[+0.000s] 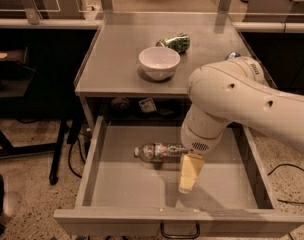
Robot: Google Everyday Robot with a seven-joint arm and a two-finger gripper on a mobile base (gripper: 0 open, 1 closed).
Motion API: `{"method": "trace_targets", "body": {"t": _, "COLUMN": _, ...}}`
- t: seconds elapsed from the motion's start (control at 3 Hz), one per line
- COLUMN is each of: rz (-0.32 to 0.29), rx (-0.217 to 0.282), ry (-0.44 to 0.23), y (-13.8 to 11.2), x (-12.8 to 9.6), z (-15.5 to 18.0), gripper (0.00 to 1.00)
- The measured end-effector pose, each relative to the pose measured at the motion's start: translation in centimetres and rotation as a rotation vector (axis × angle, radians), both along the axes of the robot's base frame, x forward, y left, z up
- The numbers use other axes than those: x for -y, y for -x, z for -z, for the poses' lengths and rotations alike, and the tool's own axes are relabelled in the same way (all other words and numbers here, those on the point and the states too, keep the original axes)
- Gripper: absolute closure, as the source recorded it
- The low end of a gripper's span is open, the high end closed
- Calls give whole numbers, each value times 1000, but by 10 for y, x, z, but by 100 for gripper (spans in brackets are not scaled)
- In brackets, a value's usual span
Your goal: Pick water bottle from top drawer and place on counter
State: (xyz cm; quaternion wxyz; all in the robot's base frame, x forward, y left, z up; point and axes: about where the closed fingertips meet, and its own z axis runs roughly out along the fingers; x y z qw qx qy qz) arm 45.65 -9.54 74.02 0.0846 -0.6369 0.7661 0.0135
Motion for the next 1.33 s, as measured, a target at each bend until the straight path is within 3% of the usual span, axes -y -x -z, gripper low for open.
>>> {"method": "trace_targets", "body": {"t": 0.33, "rz": 16, "rx": -10, "ry": -17, "y": -13, "x": -13, "z": 20, "gripper": 0}}
{"method": "trace_targets", "body": {"t": 1.0, "rz": -8, "rx": -7, "ry": -22, "y": -49, "x": -44, "z": 49, "gripper": 0}}
{"method": "trace_targets", "body": {"t": 1.33, "rz": -4, "rx": -16, "ry": -15, "y": -63, "x": -48, "z": 68, "gripper": 0}}
